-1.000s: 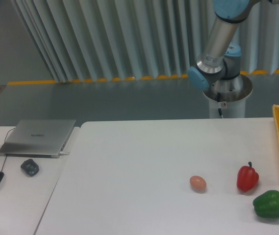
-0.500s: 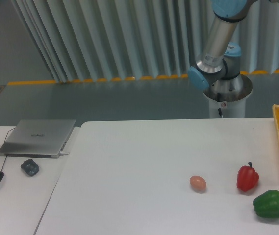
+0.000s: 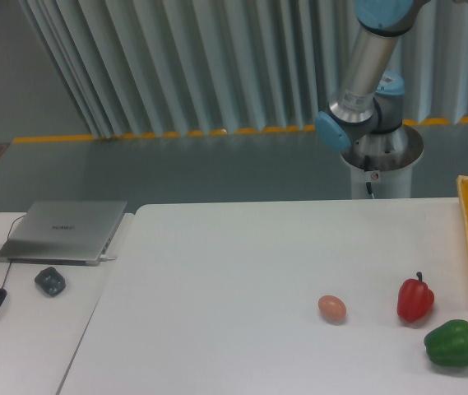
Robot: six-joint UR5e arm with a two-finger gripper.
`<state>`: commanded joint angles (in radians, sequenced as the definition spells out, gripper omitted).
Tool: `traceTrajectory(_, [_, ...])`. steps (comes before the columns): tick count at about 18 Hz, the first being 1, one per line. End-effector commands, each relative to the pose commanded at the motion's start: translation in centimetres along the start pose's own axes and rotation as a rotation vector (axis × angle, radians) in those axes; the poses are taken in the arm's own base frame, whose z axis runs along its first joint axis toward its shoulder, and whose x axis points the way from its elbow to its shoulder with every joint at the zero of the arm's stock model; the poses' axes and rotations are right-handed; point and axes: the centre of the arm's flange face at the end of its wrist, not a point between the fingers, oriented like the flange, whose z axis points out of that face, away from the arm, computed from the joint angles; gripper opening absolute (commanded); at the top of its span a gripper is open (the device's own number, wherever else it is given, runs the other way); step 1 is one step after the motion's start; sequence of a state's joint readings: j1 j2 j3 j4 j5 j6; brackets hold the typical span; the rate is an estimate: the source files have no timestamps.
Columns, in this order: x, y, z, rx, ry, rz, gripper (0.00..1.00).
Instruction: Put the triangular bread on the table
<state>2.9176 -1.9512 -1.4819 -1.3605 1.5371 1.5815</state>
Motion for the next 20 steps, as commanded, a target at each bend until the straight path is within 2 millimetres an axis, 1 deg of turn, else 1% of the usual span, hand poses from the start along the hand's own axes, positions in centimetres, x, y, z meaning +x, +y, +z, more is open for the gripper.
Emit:
traceTrajectory(1, [-0.1, -0.2, -0.9, 0.0, 0.0, 0.002, 0.25])
traceTrajectory(2, [-0.1, -0.4, -1.4, 0.001, 0.017, 0.002, 0.25])
traceTrajectory(3, [-0.2, -0.5, -1.4, 0.001, 0.022, -0.004, 0.26])
traceTrajectory(4, [-0.2, -0.9, -0.8, 0.007, 0.029, -0.001, 0.56])
traceTrajectory(5, [-0.5, -0.7, -0.8, 0.01, 0.014, -0.004, 0.85])
traceTrajectory(6, [-0.8, -0.5, -0.7, 0.01, -0.006, -0.006, 1.0])
traceTrajectory(8, [-1.1, -0.2, 1.6, 0.02, -0.026, -0.022, 1.0])
traceTrajectory(9, [-1.1, -0.2, 2.1, 0.019, -0.038, -0.032, 1.0])
traceTrajectory(12, [-1.1, -0.4, 1.8, 0.011, -0.044, -0.029, 1.0])
traceTrajectory(14, [-1.0, -0.3, 2.5, 0.012, -0.032, -0.031, 1.0])
traceTrajectory(18, [-1.0, -0.4, 2.7, 0.011, -0.026, -0.033, 1.0])
traceTrajectory(20, [-0.6, -0.7, 3.7, 0.012, -0.01, -0.029, 1.0])
